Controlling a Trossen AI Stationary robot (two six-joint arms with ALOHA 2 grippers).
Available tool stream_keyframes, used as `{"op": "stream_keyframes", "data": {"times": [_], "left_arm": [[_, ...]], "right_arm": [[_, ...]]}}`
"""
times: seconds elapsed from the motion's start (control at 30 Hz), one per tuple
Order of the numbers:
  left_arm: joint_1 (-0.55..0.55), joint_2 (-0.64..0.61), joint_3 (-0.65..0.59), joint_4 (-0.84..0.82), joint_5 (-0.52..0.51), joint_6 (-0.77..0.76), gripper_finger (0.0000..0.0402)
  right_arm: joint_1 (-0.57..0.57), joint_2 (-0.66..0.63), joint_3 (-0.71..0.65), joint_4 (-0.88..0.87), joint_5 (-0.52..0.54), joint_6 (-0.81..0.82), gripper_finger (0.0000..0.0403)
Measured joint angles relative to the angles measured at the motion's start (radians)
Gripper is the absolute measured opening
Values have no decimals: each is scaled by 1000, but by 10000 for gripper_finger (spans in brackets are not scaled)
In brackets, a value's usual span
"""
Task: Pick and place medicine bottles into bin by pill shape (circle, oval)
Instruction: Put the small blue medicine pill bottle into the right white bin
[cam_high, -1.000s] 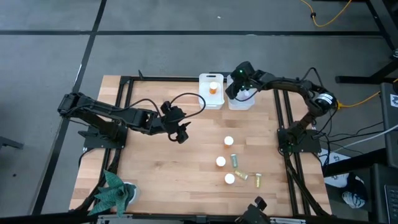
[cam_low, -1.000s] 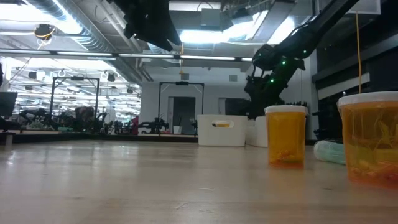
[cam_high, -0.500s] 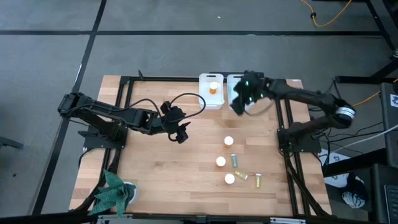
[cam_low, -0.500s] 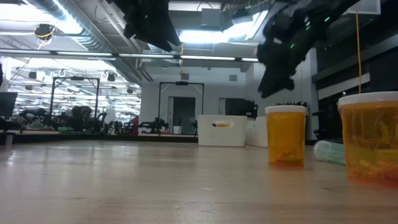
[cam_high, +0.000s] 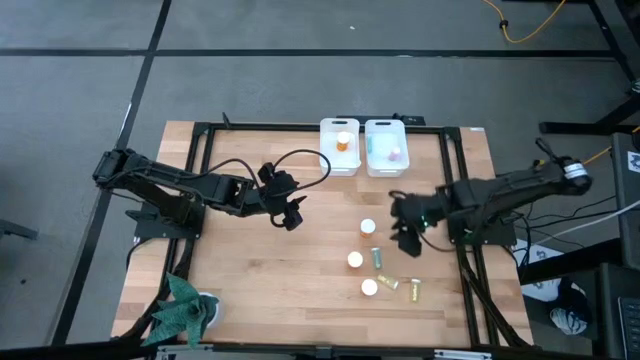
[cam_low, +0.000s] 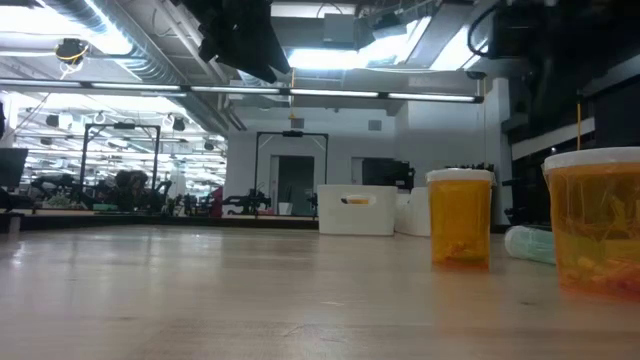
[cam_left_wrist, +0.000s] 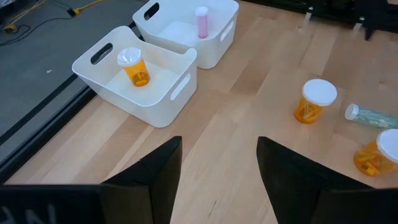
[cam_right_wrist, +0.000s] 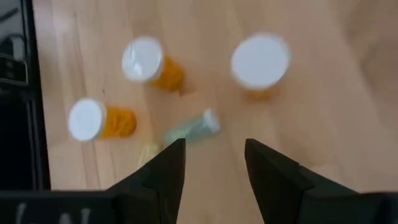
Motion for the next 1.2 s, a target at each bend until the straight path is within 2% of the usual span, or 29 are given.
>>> {"op": "stream_keyframes", "data": {"times": [0.17,0.33,0.43,0.6,0.83,1.03,1.2], "left_arm": [[0,0,0,1,0,0,199],[0,0,0,1,0,0,199],[0,0,0,1,0,0,199],[0,0,0,1,0,0,199],[0,0,0,1,0,0,199],[0,1,0,1,0,0,199],[0,1,0,1,0,0,199]], "right_arm": [[114,39,-43,41,72,168,168],[164,133,-59,128,132,273,168],[173,207,-59,193,125,313,168],[177,321,-59,201,98,425,168],[177,409,-59,350,56,448,168],[182,452,-58,395,126,522,168],[182,509,-55,398,138,532,167]]}}
